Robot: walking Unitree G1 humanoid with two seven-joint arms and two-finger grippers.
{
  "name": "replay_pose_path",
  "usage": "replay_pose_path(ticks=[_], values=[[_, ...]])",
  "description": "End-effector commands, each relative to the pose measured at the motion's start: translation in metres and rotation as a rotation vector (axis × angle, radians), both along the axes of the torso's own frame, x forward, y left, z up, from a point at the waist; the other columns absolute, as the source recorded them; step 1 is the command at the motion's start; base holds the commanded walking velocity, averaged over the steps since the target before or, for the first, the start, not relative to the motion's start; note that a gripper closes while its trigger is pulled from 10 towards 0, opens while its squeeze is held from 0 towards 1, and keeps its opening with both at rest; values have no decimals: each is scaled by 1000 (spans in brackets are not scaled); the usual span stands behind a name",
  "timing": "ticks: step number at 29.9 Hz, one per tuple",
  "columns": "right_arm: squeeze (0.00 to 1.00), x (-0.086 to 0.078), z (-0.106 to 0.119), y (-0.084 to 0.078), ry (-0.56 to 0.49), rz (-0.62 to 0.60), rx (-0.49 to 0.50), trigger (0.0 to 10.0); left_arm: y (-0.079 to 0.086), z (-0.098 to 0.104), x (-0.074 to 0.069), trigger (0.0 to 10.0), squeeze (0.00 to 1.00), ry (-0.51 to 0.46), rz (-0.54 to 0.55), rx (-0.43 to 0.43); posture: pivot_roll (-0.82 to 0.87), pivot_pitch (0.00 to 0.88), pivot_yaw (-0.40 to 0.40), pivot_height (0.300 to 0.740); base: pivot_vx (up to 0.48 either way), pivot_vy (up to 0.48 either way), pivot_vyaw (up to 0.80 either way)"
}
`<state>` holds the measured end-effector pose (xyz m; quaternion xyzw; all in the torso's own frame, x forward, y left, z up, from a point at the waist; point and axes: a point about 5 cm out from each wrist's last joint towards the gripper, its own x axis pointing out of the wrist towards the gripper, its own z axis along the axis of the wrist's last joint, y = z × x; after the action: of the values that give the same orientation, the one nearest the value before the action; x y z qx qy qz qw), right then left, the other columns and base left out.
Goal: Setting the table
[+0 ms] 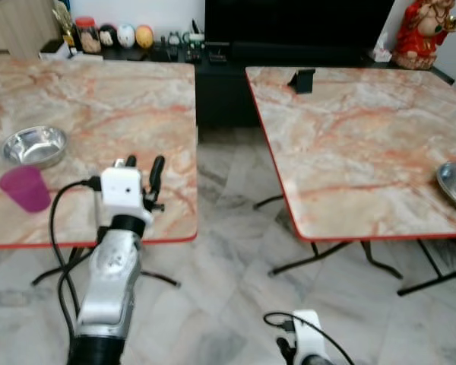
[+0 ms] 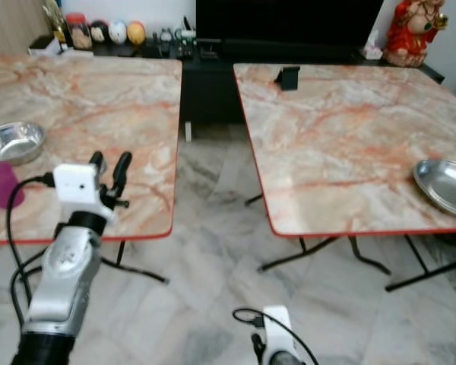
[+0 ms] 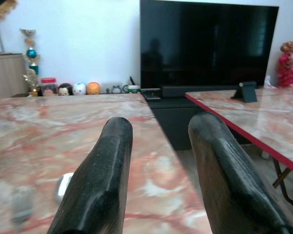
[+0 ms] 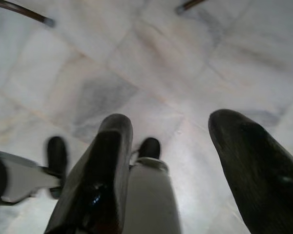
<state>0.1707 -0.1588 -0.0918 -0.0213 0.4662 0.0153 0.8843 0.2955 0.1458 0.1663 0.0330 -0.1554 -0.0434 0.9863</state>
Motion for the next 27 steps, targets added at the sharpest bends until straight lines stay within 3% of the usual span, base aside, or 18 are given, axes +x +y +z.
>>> replay_pose_path(ticks=[1,27], values=[[0,4,1,5,-9,5,10,10000,5,3,1,10000,0,-4,17,15,66,0,-74,740,0,337,0],[0,3,1,4,-7,9,9,10000,6,6,2,10000,0,-16,22,12,75,0,-79,740,0,340,0]])
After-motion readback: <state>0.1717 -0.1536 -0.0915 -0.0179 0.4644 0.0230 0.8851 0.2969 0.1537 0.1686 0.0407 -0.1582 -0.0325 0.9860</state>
